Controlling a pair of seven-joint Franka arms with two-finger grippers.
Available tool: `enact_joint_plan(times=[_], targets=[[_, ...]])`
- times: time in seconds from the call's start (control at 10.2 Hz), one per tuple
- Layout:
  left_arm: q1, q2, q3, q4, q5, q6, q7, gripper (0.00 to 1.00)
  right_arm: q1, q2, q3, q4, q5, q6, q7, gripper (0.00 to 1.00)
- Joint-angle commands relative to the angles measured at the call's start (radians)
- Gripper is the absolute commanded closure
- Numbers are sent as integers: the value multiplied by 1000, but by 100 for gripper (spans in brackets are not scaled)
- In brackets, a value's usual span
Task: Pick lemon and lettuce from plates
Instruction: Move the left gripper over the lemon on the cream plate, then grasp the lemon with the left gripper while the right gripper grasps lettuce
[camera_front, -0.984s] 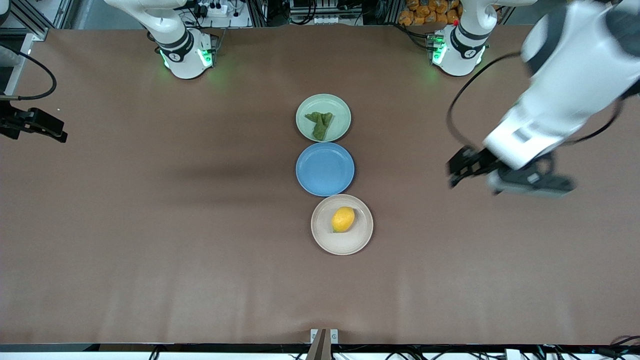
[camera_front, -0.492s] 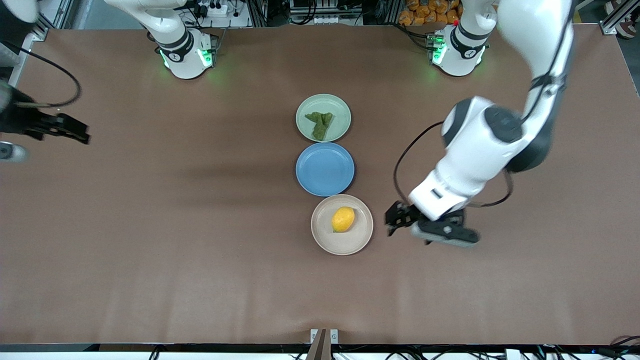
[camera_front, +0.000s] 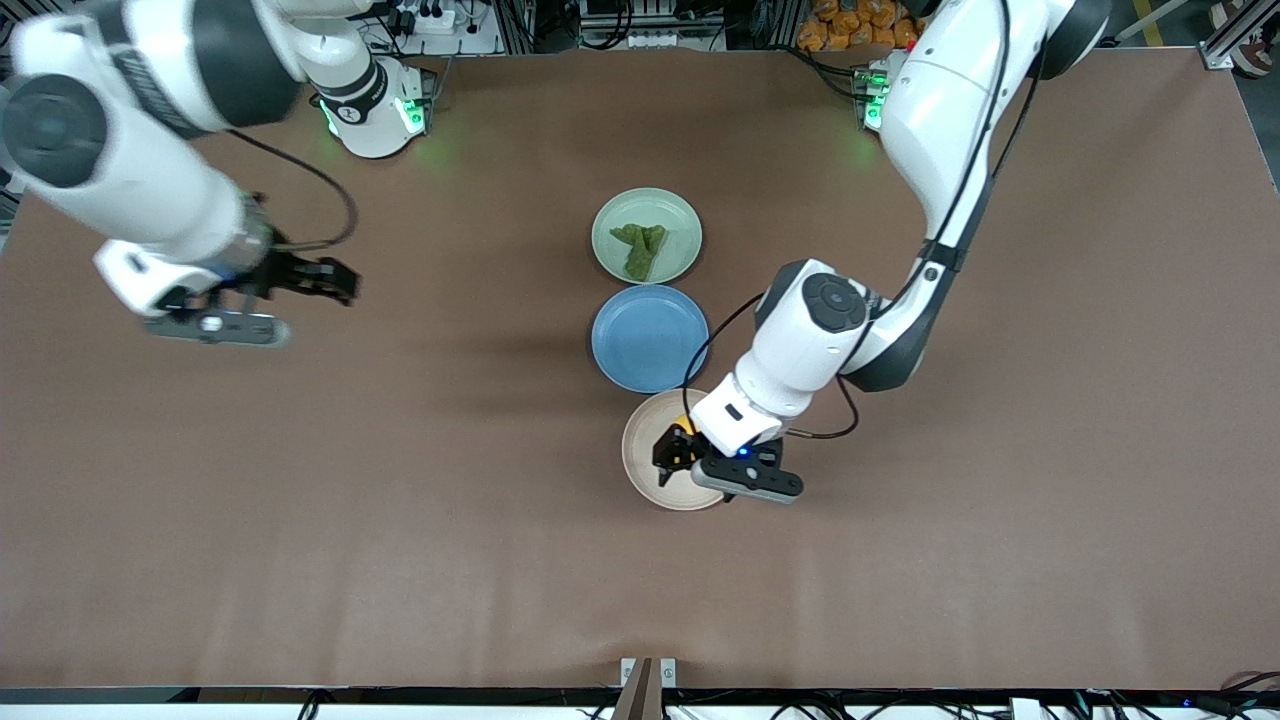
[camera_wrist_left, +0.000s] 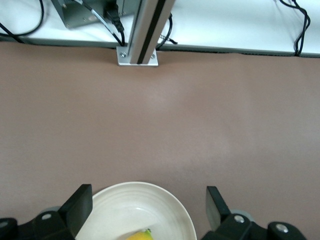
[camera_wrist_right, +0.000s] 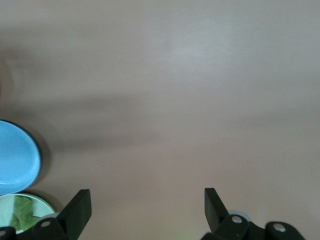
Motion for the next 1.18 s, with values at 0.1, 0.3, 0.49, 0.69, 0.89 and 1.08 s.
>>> enact_joint_plan(times=[0.1, 0.3, 0.49, 0.69, 0.89, 1.08], targets=[[-25, 91, 21, 35, -15, 102, -7, 0, -3, 19, 157, -171, 36, 242, 226, 0], [-29, 133, 24, 32, -8, 128, 1, 0, 37, 87, 230, -190, 26, 319, 368, 0], [-29, 135, 30, 26, -2, 125, 5, 0, 80, 140, 270, -190, 26, 328, 434, 0], [-30, 133, 30, 23, 1, 122, 5, 0, 112, 182, 311, -243, 23, 437, 541, 0], [-47, 132, 30, 5, 6, 107, 1, 0, 140, 185, 353, -369, 22, 650, 612, 0], [-74, 128, 50, -6, 38, 20, -3, 0, 198, 226, 362, -386, -41, 681, 658, 0]])
